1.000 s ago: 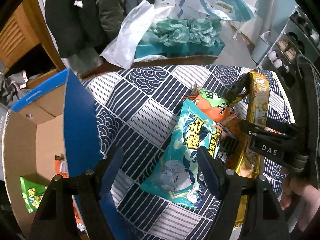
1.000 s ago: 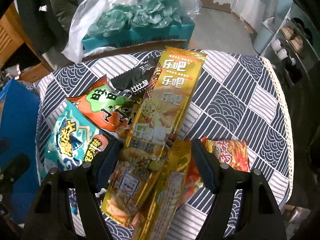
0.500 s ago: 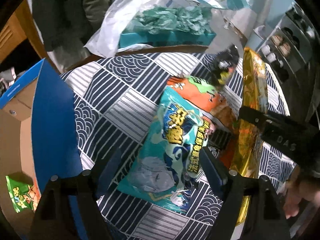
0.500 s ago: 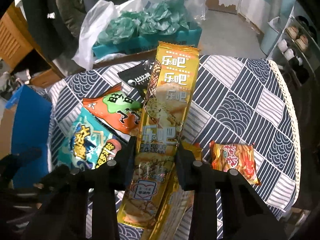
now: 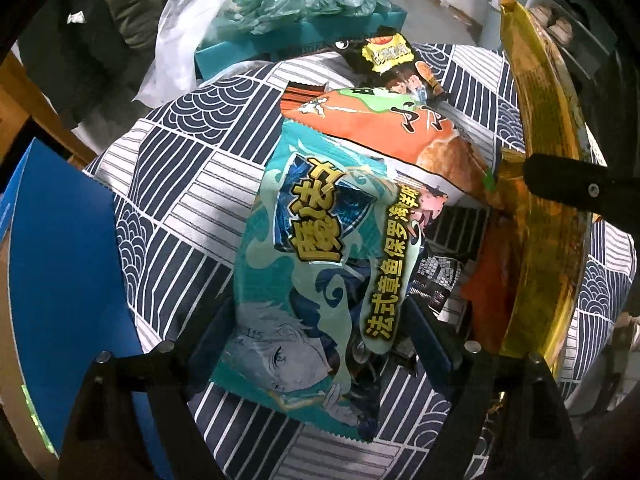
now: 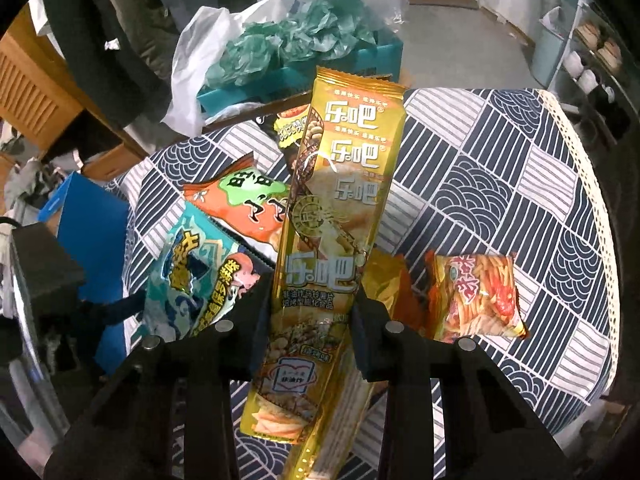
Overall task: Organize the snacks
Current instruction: 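Grasp the teal printed bag with the left tool while the right tool lifts the yellow bar, then carry the teal bag and yellow bar over the cardboard box with both tools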
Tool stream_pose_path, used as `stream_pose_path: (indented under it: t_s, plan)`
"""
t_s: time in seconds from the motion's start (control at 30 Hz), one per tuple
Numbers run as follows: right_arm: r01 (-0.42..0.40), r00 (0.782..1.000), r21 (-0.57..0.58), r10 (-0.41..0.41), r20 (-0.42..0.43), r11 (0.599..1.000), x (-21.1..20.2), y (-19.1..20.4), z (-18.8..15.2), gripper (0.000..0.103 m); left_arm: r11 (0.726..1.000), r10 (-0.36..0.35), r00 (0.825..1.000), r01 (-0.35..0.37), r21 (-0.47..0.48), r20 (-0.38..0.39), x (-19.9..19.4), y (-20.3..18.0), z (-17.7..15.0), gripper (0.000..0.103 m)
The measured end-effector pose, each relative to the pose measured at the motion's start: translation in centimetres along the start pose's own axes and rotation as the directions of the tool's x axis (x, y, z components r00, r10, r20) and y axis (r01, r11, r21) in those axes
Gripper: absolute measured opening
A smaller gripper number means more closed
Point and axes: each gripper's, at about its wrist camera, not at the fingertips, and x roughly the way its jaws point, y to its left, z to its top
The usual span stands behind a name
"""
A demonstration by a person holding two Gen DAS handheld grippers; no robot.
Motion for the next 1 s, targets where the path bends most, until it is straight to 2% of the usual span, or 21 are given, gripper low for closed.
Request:
stream_pose_path:
  t_s: [0.03,0.17,0.57,1.0]
  plan:
    - [-0.001,1.000,-0.001,0.001,0.000,1.000,0.0,0.0,0.0,0.033,1.000,-0.010,1.000,0.010,-0.006,0.006,0.0,0.2,0.0,0.086]
    - [-0.006,1.000,-0.008,0.006,-0.002,1.000,0.0,0.1,-0.1,0.033,0.998,-0.050,0.998,0.051,-0.045,0.037,-0.6,1.1,-0.1,0.072]
    - [-0.014,1.000,-0.039,0.014,0.017,0.999,-1.1,1.2,-0.3,0.032,0.998,-0.029,0.992,0.035,-0.052,0.126,-4.7,2.1,-0.7,0.072]
    - [-0.049,0.996,-0.089,0.055,0.069,0.995,-3.8,3.6,-0.5,0.031,0.989,-0.019,0.978,0.049,-0.143,0.206,-10.0,5.3,-2.1,0.072]
